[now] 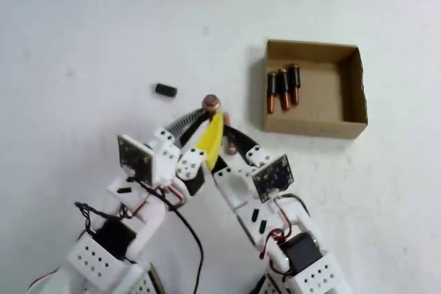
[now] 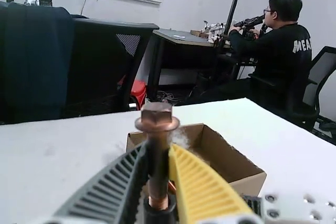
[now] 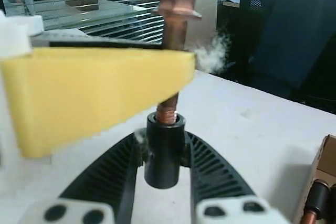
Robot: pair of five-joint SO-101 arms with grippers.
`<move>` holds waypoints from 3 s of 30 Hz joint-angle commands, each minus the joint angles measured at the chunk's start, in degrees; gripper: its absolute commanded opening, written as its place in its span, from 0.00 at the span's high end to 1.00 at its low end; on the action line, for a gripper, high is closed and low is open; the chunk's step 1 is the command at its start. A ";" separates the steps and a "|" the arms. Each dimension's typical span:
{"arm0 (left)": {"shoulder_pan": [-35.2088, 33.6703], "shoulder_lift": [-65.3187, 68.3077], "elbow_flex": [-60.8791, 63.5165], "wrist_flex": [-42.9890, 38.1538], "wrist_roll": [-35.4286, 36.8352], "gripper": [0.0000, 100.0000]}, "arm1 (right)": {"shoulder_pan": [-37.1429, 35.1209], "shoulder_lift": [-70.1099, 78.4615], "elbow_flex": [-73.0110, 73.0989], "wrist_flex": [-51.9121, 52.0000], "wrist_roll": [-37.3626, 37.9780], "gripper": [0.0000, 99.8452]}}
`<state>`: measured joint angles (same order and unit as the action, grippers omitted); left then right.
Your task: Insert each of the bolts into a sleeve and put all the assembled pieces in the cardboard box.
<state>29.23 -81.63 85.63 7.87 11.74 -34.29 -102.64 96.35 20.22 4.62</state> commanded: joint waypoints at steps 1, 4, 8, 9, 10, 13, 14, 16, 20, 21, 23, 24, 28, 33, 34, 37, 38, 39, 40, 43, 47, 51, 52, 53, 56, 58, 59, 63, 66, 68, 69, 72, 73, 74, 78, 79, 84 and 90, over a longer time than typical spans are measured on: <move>0.13 -1.54 0.53 0.00 0.00 0.98 | 1.63 -0.75 0.35 -1.63 -0.62 0.98; 0.04 -1.54 0.79 -0.35 -0.09 0.98 | 1.45 -0.75 0.35 -1.63 -0.62 0.98; -0.22 -1.54 0.70 -0.18 -0.09 0.92 | 1.45 -0.75 0.35 -1.63 -0.62 0.98; -0.31 -1.54 0.79 0.00 -0.09 0.88 | 1.45 -0.75 0.44 -1.63 -0.62 0.98; -0.31 -1.54 0.88 0.00 -0.09 0.84 | 1.45 -0.75 0.44 -1.54 -0.62 0.98; -0.31 -1.54 0.97 0.00 -0.09 0.76 | 1.54 -0.75 0.44 -1.54 -0.62 0.98; -0.31 -1.54 0.88 0.00 -0.09 0.75 | 1.54 -0.75 0.44 -1.54 -0.62 0.98; -0.57 -1.54 0.79 0.00 -0.09 0.75 | 1.63 -0.75 0.44 -1.45 -0.62 0.98; -4.35 -1.54 0.44 -0.35 -0.09 0.75 | 1.71 -0.75 0.44 -1.36 -0.62 0.98; -5.32 -1.54 0.09 -0.26 -0.09 0.75 | 1.71 -0.75 0.44 -1.36 -0.62 0.98; -6.73 -1.54 -0.79 0.00 -0.09 0.75 | 1.71 -0.75 0.44 -1.27 -0.62 0.98; -6.99 -1.54 -1.32 0.00 -0.09 0.75 | 1.63 -0.75 0.44 -1.27 -0.62 0.98; -6.81 -1.45 -2.81 0.09 -3.16 0.75 | 1.71 -0.75 0.44 -1.27 -0.62 0.98; -8.57 -1.45 -5.45 0.09 -5.36 0.75 | 1.80 -0.75 0.44 -1.10 -0.26 0.98; -9.19 -1.45 -6.33 0.09 -5.36 0.75 | 1.89 -0.75 0.44 -1.10 -0.26 0.98; -12.26 -1.45 -8.97 0.09 -5.36 0.75 | 1.89 -0.75 0.44 0.22 -0.18 0.98; -12.97 -1.45 -9.58 0.18 -5.36 0.75 | 1.89 -0.75 0.44 0.66 -0.18 0.98; -13.58 -1.45 -10.20 0.44 -5.36 0.75 | 1.89 -0.75 0.44 0.92 -0.18 0.98; -14.11 -1.54 -10.90 1.76 -5.36 0.76 | 1.89 -0.75 0.44 0.92 -0.18 0.98; -14.46 -1.54 -14.86 10.11 -5.71 0.84 | 1.98 -0.75 0.44 1.01 -0.18 0.98; -16.92 -4.35 -22.68 23.56 -5.80 0.98 | 4.18 -0.75 0.44 1.01 -0.18 0.98; -19.47 -12.18 -26.02 31.82 -5.89 0.94 | 7.96 -0.75 -0.26 1.27 -0.09 0.98; -19.74 -14.46 -26.11 33.49 -6.95 0.96 | 8.57 -0.75 -1.14 2.51 -0.09 0.98; -19.82 -16.40 -26.11 35.34 -8.97 0.97 | 9.10 -0.75 -2.64 4.62 -0.09 0.98; -20.09 -20.88 -26.11 40.97 -11.87 0.98 | 9.89 -0.75 -8.00 12.70 -0.09 0.98; -22.20 -22.02 -26.20 43.16 -11.87 0.98 | 10.59 -0.75 -11.43 16.92 -0.09 0.98; -23.43 -22.02 -26.11 44.13 -11.96 0.98 | 11.30 -0.66 -13.01 18.59 -0.09 0.98; -27.74 -22.20 -24.26 47.12 -11.96 0.98 | 13.41 -0.66 -18.73 24.48 -0.09 0.98; -29.41 -22.20 -20.92 47.38 -11.87 0.98 | 13.23 -0.66 -21.98 28.88 2.02 0.98; -29.93 -22.20 -19.43 47.38 -11.87 0.98 | 13.32 -0.66 -23.38 30.29 4.48 0.98; -30.11 -22.20 -18.81 47.30 -11.87 0.98 | 13.41 -0.57 -23.91 30.73 5.27 0.98; -30.11 -22.29 -17.85 47.30 -11.87 0.98 | 13.58 0.22 -26.20 32.75 5.98 0.98; -30.11 -22.29 -17.67 47.30 -11.87 0.98 | 13.67 1.36 -27.60 33.36 6.51 0.98; -30.11 -22.29 -17.67 47.47 -11.87 0.98 | 13.67 2.86 -29.19 33.89 7.38 0.98; -30.11 -22.29 -16.09 47.56 -11.87 0.98 | 14.37 13.58 -37.19 36.00 8.35 0.98; -30.11 -22.29 -14.86 47.38 -11.87 0.98 | 15.16 16.92 -39.38 36.44 8.35 0.98; -30.11 -22.29 -8.35 46.15 -11.87 0.98 | 22.11 34.86 -49.49 36.35 8.35 0.98; -30.11 -22.29 0.62 42.29 -11.87 0.98 | 29.49 53.85 -60.48 36.35 8.35 0.98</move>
<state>-0.40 -102.90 84.22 52.97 0.13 -8.18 -56.22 43.25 56.79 12.18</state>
